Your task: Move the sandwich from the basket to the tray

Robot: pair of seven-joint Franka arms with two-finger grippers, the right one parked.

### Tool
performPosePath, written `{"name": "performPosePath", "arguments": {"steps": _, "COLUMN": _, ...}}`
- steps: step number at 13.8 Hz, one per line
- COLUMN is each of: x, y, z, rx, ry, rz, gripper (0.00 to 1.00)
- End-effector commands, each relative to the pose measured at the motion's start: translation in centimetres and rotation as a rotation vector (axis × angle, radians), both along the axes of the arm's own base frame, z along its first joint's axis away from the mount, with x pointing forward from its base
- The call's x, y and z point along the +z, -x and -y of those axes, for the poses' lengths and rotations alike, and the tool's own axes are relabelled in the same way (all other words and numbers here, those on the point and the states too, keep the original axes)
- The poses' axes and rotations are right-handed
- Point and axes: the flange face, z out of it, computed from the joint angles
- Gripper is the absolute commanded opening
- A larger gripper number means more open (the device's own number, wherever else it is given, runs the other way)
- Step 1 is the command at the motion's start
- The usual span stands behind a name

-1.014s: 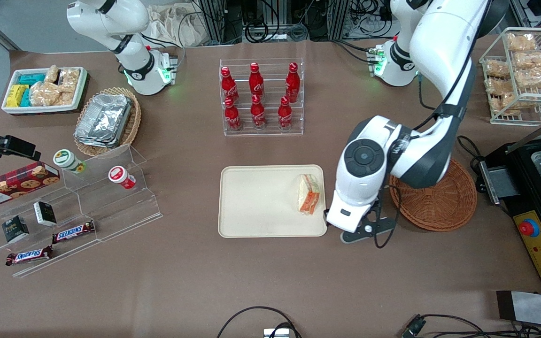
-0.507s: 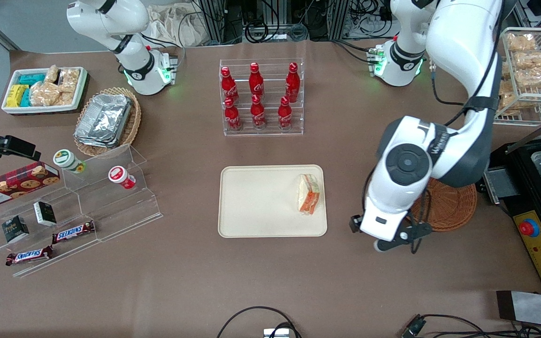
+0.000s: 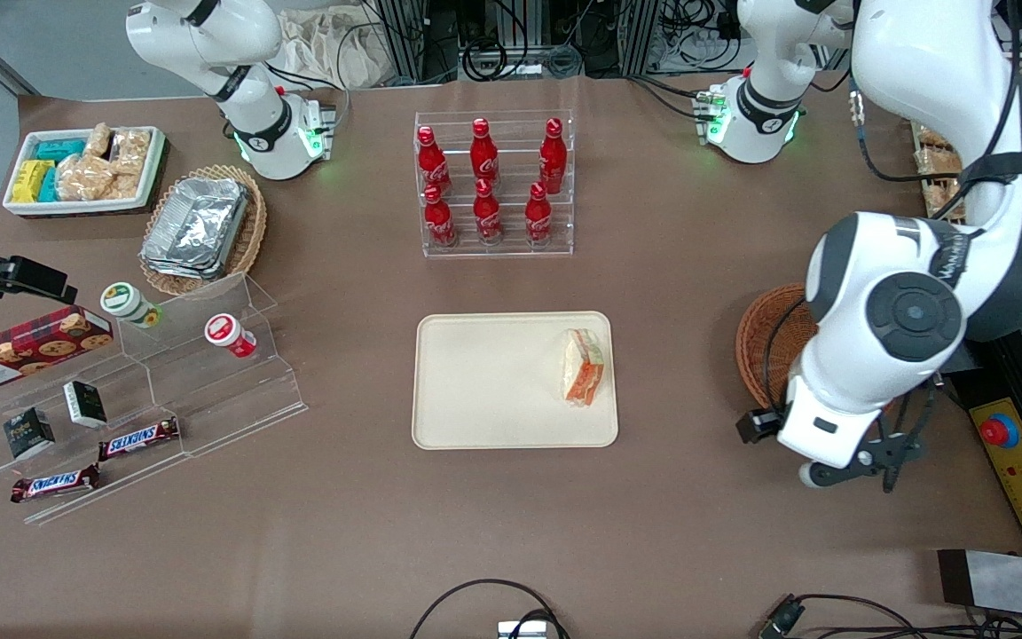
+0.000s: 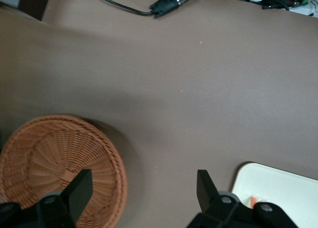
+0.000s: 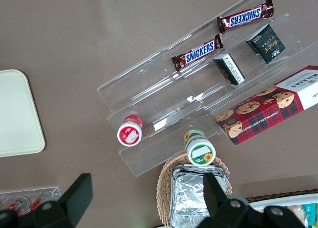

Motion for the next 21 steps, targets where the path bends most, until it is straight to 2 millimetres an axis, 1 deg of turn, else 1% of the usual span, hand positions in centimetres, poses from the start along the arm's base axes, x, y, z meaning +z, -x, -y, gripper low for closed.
{"name": "performPosePath", "arguments": {"steps": 1, "x": 2.7, "y": 1.0, "z": -2.2, "rx": -0.046, "ry": 0.016, "rz": -0.018, "gripper": 0.93}}
{"name": "performPosePath", "arguments": {"steps": 4, "x": 4.0, "y": 2.3, "z": -5.7, "rx": -0.099, "ry": 0.017, "rz": -0.030, "gripper": 0.93}}
{"name": "performPosePath", "arguments": {"steps": 5, "x": 4.4, "y": 2.6, "z": -7.9, "rx": -0.097, "ry": 0.029, "rz": -0.031, "gripper": 0.93}}
{"name": "performPosePath", "arguments": {"steps": 6, "x": 5.0, "y": 2.9, "z": -11.2, "rx": -0.071, "ry": 0.045, "rz": -0.032, "gripper": 0.93}}
{"name": "performPosePath", "arguments": {"steps": 7, "x": 5.3, "y": 3.4, "z": -11.8, "rx": -0.102, "ry": 0.051, "rz": -0.035, "gripper": 0.93}}
{"name": "performPosePath", "arguments": {"steps": 8, "x": 6.3, "y": 4.1, "z": -12.3, "rx": -0.129, "ry": 0.052, "rz": -0.029, "gripper": 0.93}}
{"name": "performPosePath", "arguments": {"steps": 9, "x": 6.3, "y": 4.7, "z": -13.6, "rx": -0.135, "ry": 0.051, "rz": -0.038, "gripper": 0.93}}
{"name": "performPosePath", "arguments": {"steps": 10, "x": 6.9, "y": 5.4, "z": -14.7, "rx": -0.148, "ry": 0.053, "rz": -0.035, "gripper": 0.93}}
{"name": "performPosePath", "arguments": {"steps": 11, "x": 7.3, "y": 6.0, "z": -15.3, "rx": -0.176, "ry": 0.054, "rz": -0.035, "gripper": 0.93}}
{"name": "performPosePath", "arguments": {"steps": 12, "x": 7.7, "y": 6.6, "z": -16.3, "rx": -0.185, "ry": 0.056, "rz": -0.035, "gripper": 0.93}}
{"name": "performPosePath", "arguments": {"steps": 14, "x": 8.8, "y": 7.9, "z": -17.0, "rx": -0.209, "ry": 0.059, "rz": -0.034, "gripper": 0.93}}
{"name": "performPosePath", "arguments": {"steps": 15, "x": 9.2, "y": 8.4, "z": -17.9, "rx": -0.196, "ry": 0.065, "rz": -0.046, "gripper": 0.93}}
{"name": "performPosePath", "arguments": {"steps": 17, "x": 11.0, "y": 9.4, "z": -18.9, "rx": -0.197, "ry": 0.068, "rz": -0.040, "gripper": 0.94}}
{"name": "performPosePath", "arguments": {"steps": 19, "x": 13.2, "y": 10.8, "z": -18.9, "rx": -0.221, "ry": 0.071, "rz": -0.031, "gripper": 1.00}}
{"name": "performPosePath", "arguments": {"steps": 21, "x": 14.8, "y": 12.1, "z": -19.1, "rx": -0.221, "ry": 0.076, "rz": -0.035, "gripper": 1.00}}
